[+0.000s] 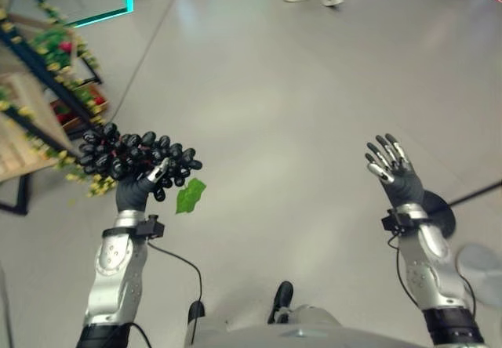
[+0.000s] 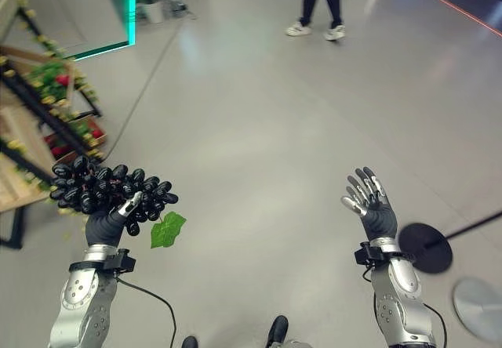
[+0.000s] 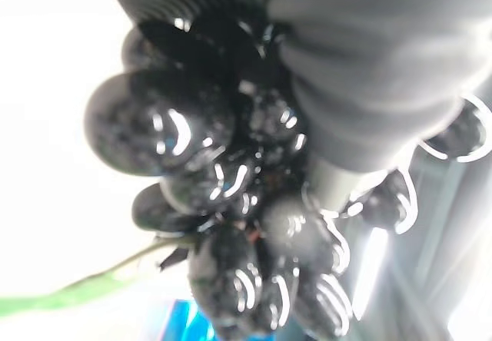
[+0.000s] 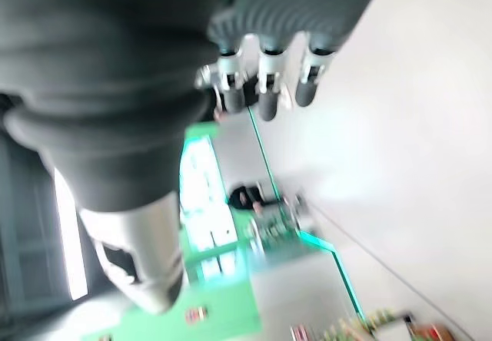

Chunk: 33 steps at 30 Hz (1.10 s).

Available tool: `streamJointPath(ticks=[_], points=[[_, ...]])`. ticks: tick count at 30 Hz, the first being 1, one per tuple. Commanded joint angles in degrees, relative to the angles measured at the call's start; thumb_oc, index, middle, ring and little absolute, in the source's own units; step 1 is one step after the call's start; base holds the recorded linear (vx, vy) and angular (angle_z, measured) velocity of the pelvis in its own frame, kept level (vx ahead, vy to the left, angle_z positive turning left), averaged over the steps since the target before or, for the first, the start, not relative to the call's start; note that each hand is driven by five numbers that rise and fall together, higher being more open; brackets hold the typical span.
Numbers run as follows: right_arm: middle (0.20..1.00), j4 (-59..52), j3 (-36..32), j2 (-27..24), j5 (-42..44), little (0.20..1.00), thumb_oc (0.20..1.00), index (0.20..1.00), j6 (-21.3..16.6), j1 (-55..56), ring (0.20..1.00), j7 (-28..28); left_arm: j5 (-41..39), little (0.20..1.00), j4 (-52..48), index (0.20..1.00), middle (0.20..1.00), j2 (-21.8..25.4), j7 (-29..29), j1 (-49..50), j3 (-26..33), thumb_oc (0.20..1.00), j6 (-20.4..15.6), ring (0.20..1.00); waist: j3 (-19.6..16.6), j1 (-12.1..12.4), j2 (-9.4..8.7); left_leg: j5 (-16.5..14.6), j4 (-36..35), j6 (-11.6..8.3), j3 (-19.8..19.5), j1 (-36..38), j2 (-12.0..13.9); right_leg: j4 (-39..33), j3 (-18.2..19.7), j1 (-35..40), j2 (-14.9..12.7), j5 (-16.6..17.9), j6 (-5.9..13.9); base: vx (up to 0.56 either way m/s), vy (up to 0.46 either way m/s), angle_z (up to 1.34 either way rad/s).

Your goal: Pick up the fruits from the basket on one side to the basket on the other side

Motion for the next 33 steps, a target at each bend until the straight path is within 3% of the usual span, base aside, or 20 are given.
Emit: streamJointPath(ticks=[1,3,4,5,7,9,10,12,13,14,15,16,17,20,21,22,23,25,29,33], points=[[1.000,-3.1,-0.4,0.1,-0.5,1.000,1.000,1.000,-3.8,-1.8,1.000,-0.5,0.3,0.200,-4.3,0.200,0.200,5.8,-0.1,-2.7,2.6,0.200,-4.3,0.200,-4.7,0.1,-1.99,7.1,-3.6,-1.18,3.6,-0.2,2.4,-2.1,1.3,3.5,-5.5,-2.7,5.73,-0.01,0.222,1.67],[1.000,-3.1,-0.3,0.4,-0.6,1.000,1.000,1.000,-3.5,-1.7,1.000,-0.3,0.6,0.200,-4.7,0.200,0.200,5.9,-0.3,-2.1,2.9,0.200,-4.3,0.200,-4.7,0.5,-2.19,6.4,-3.5,-0.78,3.0,-0.1,1.5,-2.1,0.5,4.0,-6.6,-1.8,6.46,0.08,0.374,1.35],[1.000,-3.8,-0.4,0.9,-1.2,1.000,1.000,1.000,-3.1,-1.3,1.000,0.1,1.0,0.200,-4.9,0.200,0.200,6.5,-0.4,-1.3,3.7,0.200,-4.4,0.200,-4.5,1.9,-3.03,4.6,-1.2,0.01,2.5,-1.5,-0.4,-2.3,-1.0,5.0,-9.5,0.3,7.98,0.12,0.405,0.62],[1.000,-3.8,-0.5,0.9,-1.3,1.000,1.000,1.000,-3.0,-1.3,1.000,0.2,1.1,0.200,-5.0,0.200,0.200,6.6,-0.4,-1.3,3.7,0.200,-4.3,0.200,-4.6,1.7,-3.22,4.3,-0.7,0.20,2.3,-1.8,-0.7,-2.4,-1.2,5.1,-9.8,0.5,8.21,0.15,0.501,0.46],[1.000,-2.7,0.4,1.8,-2.6,1.000,1.000,1.000,-2.4,-2.8,1.000,0.0,2.1,0.200,-5.8,0.200,0.200,7.3,-0.5,0.0,4.8,0.200,-4.3,0.200,-4.5,3.7,-4.68,-0.7,4.1,2.72,0.3,-4.2,-5.5,-1.6,-1.5,6.3,-14.4,2.5,9.89,0.19,0.482,0.63],[1.000,-2.5,0.5,2.1,-3.4,1.000,1.000,1.000,-2.2,-3.1,1.000,-0.2,2.2,0.200,-6.2,0.200,0.200,7.5,-0.8,0.3,5.0,0.200,-4.2,0.200,-4.4,4.1,-5.13,-2.0,5.2,3.91,-0.3,-4.5,-7.4,0.2,-1.6,6.6,-16.2,3.1,10.32,0.20,0.411,0.51],[1.000,-1.8,0.8,3.0,-3.5,1.000,1.000,1.000,-2.3,-3.7,1.000,-0.4,2.1,0.200,-6.3,0.200,0.200,8.1,-1.0,0.1,4.7,0.200,-4.2,0.200,-3.9,4.3,-5.08,-4.3,5.9,6.20,-2.0,-4.2,-10.9,7.1,-0.4,5.9,-19.7,6.0,10.52,0.17,0.379,0.18],[1.000,-1.5,1.4,3.6,-3.6,1.000,1.000,1.000,-2.3,-4.2,1.000,-0.2,2.5,0.200,-6.5,0.200,0.200,8.0,-1.0,0.4,4.6,0.200,-4.4,0.200,-3.5,4.2,-5.10,-5.3,6.0,7.55,-2.7,-3.4,-12.9,10.9,1.1,4.7,-21.9,7.5,11.03,0.19,0.517,0.78],[1.000,-1.0,2.5,3.9,-4.4,1.000,1.000,1.000,-2.3,-4.4,1.000,-0.3,3.9,0.200,-6.2,0.200,0.200,8.5,-0.4,0.9,4.5,0.200,-4.7,0.200,-2.5,3.5,-3.80,-4.8,5.9,9.53,-3.4,-2.4,-14.6,15.4,5.3,2.0,-21.0,7.3,9.05,0.26,0.654,0.91],[1.000,-0.9,2.4,3.8,-4.2,1.000,1.000,1.000,-1.6,-4.1,1.000,0.5,3.7,0.200,-6.2,0.200,0.200,8.7,-0.7,0.7,4.1,0.200,-4.6,0.200,-2.4,2.5,-2.99,-4.2,4.6,10.04,-5.1,-1.2,-15.3,17.9,10.6,-0.6,-16.9,3.7,7.71,0.19,0.497,0.29],[1.000,-0.9,2.3,3.8,-4.1,1.000,1.000,1.000,-1.6,-4.1,1.000,0.5,3.7,0.200,-6.2,0.200,0.200,8.6,-0.8,0.7,4.1,0.200,-4.6,0.200,-2.5,2.8,-2.96,-4.2,4.4,9.92,-4.9,-1.1,-15.1,18.5,10.9,-1.0,-16.9,3.3,7.58,0.35,0.291,0.26],[1.000,-0.7,1.9,3.3,-3.9,1.000,1.000,1.000,-1.8,-3.3,1.000,1.0,4.2,0.200,-6.6,0.200,0.200,8.3,-1.3,0.6,3.5,0.200,-4.4,0.200,-2.5,2.2,-2.12,-3.6,2.0,10.29,-8.2,1.3,-16.1,17.7,14.0,-4.5,-11.5,-1.3,6.41,0.33,0.197,0.37],[1.000,-0.8,1.7,3.6,-3.2,1.000,1.000,1.000,-1.7,-3.1,1.000,1.1,4.4,0.200,-6.6,0.200,0.200,8.0,-1.2,0.8,3.4,0.200,-4.3,0.200,-2.3,2.0,-2.01,-3.6,1.3,10.22,-9.3,2.0,-16.4,16.3,13.8,-5.3,-10.1,-2.9,5.71,0.42,0.228,0.54],[1.000,-0.1,1.3,3.8,-2.6,1.000,1.000,1.000,-1.6,-2.9,1.000,1.1,5.0,0.200,-6.8,0.200,0.200,8.1,-1.4,1.1,3.5,0.200,-3.8,0.200,-2.3,1.8,-2.25,-3.4,-0.1,10.04,-11.5,3.1,-16.9,11.8,12.8,-6.8,-8.0,-2.6,5.47,0.24,0.026,0.51],[1.000,0.0,0.6,3.8,-2.3,1.000,1.000,1.000,-1.6,-2.2,1.000,0.9,4.9,0.200,-6.8,0.200,0.200,7.8,-1.3,1.4,3.8,0.200,-3.6,0.200,-1.9,0.7,-2.55,-3.7,-1.0,9.65,-14.3,4.9,-17.4,6.0,17.0,-10.2,-4.1,-1.4,6.01,0.35,-0.030,0.87],[1.000,-0.1,0.1,4.0,-1.7,1.000,1.000,1.000,-1.5,-1.9,1.000,1.0,4.8,0.200,-6.6,0.200,0.200,7.8,-1.4,1.2,3.7,0.200,-3.4,0.200,-1.7,0.2,-2.60,-3.8,-1.7,9.43,-16.4,5.9,-17.6,2.9,19.2,-11.5,-2.7,0.0,6.52,0.35,-0.031,0.96],[1.000,-0.1,0.1,4.1,-1.7,1.000,1.000,1.000,-1.5,-1.9,1.000,1.0,4.8,0.200,-6.6,0.200,0.200,7.8,-1.4,1.2,3.7,0.200,-3.4,0.200,-1.7,0.1,-2.65,-3.6,-1.7,9.45,-16.5,5.7,-17.7,2.5,19.1,-11.5,-2.8,0.4,6.51,0.39,-0.061,1.36],[1.000,-0.5,-1.4,4.1,-2.4,1.000,1.000,1.000,-1.7,-0.6,1.000,0.5,4.9,0.200,-6.1,0.200,0.200,7.5,-1.8,0.7,3.5,0.200,-3.2,0.200,-1.6,-1.8,-2.69,-4.3,-2.6,9.34,-21.4,7.8,-18.1,-1.4,24.8,-14.3,-1.3,2.9,7.79,0.37,-0.071,1.39],[1.000,-0.7,-3.3,4.5,-2.4,1.000,1.000,1.000,-2.0,1.2,1.000,0.6,5.6,0.200,-5.6,0.200,0.200,7.1,-2.8,-0.1,2.4,0.200,-3.2,0.200,-3.1,-2.8,-3.76,-6.6,-2.0,8.61,-23.5,9.3,-18.7,-1.9,24.3,-11.0,-2.1,4.2,7.43,0.35,-0.182,1.63],[1.000,-0.1,-3.1,3.7,-2.9,1.000,1.000,1.000,-2.1,0.9,1.000,0.4,4.8,0.200,-4.5,0.200,0.200,6.1,-2.5,-0.3,1.8,0.200,-3.1,0.200,-4.1,-3.6,-3.40,-8.8,1.1,7.13,-23.7,10.4,-17.5,0.6,24.4,-9.3,-1.5,2.7,6.64,0.31,-0.201,1.08]])
